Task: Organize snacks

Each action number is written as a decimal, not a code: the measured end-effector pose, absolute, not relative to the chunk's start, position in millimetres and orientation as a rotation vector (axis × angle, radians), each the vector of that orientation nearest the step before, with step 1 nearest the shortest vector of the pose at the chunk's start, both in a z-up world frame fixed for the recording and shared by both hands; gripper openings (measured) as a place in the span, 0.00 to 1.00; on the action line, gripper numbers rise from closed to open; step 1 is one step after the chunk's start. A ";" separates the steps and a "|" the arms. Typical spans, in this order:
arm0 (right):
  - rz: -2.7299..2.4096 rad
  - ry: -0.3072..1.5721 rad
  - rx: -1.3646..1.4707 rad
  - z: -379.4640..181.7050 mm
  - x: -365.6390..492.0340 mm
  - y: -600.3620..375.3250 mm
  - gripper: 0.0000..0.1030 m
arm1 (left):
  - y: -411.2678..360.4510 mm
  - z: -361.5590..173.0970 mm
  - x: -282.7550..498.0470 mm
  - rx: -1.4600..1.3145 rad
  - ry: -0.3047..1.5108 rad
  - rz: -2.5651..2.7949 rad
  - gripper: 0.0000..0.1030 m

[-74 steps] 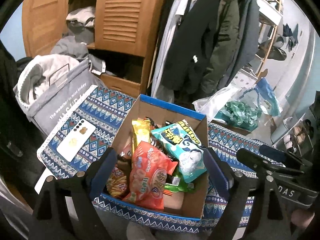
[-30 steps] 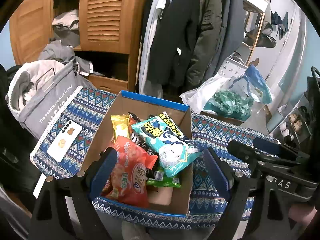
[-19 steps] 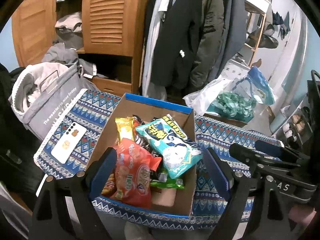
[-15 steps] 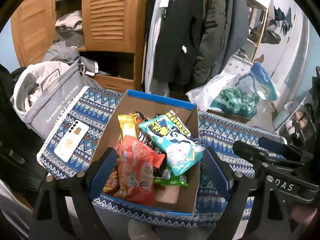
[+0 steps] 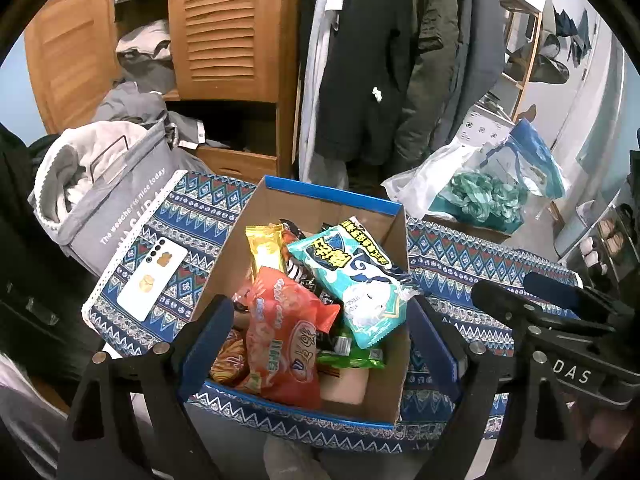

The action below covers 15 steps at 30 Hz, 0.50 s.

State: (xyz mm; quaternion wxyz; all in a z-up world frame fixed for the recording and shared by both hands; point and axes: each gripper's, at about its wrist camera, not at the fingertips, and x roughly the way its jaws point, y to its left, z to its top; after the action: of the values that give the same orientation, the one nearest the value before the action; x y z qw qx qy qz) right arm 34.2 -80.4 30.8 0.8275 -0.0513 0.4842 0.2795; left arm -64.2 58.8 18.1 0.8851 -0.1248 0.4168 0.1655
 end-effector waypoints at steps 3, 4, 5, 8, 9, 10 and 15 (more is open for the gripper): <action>0.597 1.029 -0.112 29.8 33.9 -80.7 0.77 | 58.5 18.2 -63.6 -0.259 0.870 0.342 0.87; 0.597 1.030 -0.112 29.8 34.0 -80.5 0.77 | 58.3 18.2 -63.2 -0.260 0.872 0.341 0.87; 0.597 1.030 -0.111 29.7 34.0 -80.4 0.77 | 58.5 18.0 -63.0 -0.262 0.874 0.341 0.87; 0.598 1.031 -0.112 29.5 33.5 -80.5 0.77 | 58.6 18.2 -62.9 -0.267 0.874 0.342 0.87; 0.599 1.031 -0.113 29.6 33.7 -80.4 0.77 | 58.6 18.0 -62.9 -0.268 0.875 0.342 0.87; 0.598 1.030 -0.112 29.7 33.8 -80.2 0.77 | 58.8 17.9 -62.9 -0.268 0.876 0.342 0.87; 0.598 1.031 -0.113 29.6 33.7 -79.8 0.77 | 60.1 14.3 -62.0 -0.286 0.894 0.337 0.87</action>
State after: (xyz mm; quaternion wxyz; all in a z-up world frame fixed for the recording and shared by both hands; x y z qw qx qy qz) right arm 33.7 -79.8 29.6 0.8261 -0.0530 0.4853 0.2815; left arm -62.0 60.1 14.3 0.8783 -0.1372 0.4287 0.1614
